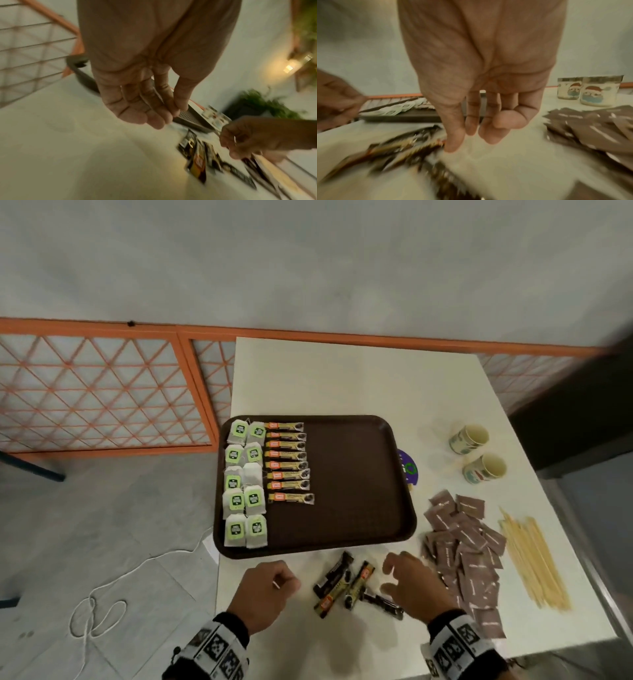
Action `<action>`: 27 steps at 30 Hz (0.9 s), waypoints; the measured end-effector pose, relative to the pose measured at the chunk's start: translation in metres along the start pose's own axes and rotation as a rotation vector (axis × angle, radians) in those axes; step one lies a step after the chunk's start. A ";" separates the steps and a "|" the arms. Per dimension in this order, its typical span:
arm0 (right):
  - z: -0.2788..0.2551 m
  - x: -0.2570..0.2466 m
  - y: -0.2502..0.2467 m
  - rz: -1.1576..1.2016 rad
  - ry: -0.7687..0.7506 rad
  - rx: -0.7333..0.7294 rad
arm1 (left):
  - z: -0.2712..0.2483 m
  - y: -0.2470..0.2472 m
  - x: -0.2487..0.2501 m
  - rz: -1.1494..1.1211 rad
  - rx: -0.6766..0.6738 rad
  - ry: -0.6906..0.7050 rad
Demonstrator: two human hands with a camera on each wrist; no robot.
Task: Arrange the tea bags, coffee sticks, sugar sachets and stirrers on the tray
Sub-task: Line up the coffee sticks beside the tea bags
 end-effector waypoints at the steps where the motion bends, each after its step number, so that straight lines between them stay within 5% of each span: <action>1: -0.006 0.006 0.006 0.013 -0.010 0.002 | 0.001 0.009 0.006 0.048 0.025 0.019; 13: -0.023 0.023 0.031 0.016 -0.166 -0.068 | 0.017 0.091 0.072 0.616 0.087 -0.051; 16: -0.024 0.035 0.019 0.297 -0.122 -0.137 | 0.015 0.094 0.069 0.562 0.085 -0.071; 21: -0.037 0.043 0.003 1.187 0.013 -0.459 | 0.011 0.099 0.068 0.594 0.104 -0.056; 27: -0.045 0.022 -0.007 1.384 -0.008 -0.717 | 0.007 0.093 0.068 0.479 0.114 -0.085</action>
Point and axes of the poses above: each hand's wrist, its own z-axis towards the middle knuckle, its own y-axis out of the palm, x = y × z, the point moved 4 cm from there along z, towards the middle knuckle, and after that the axes turned 12 degrees about z, right-handed, at the moved point
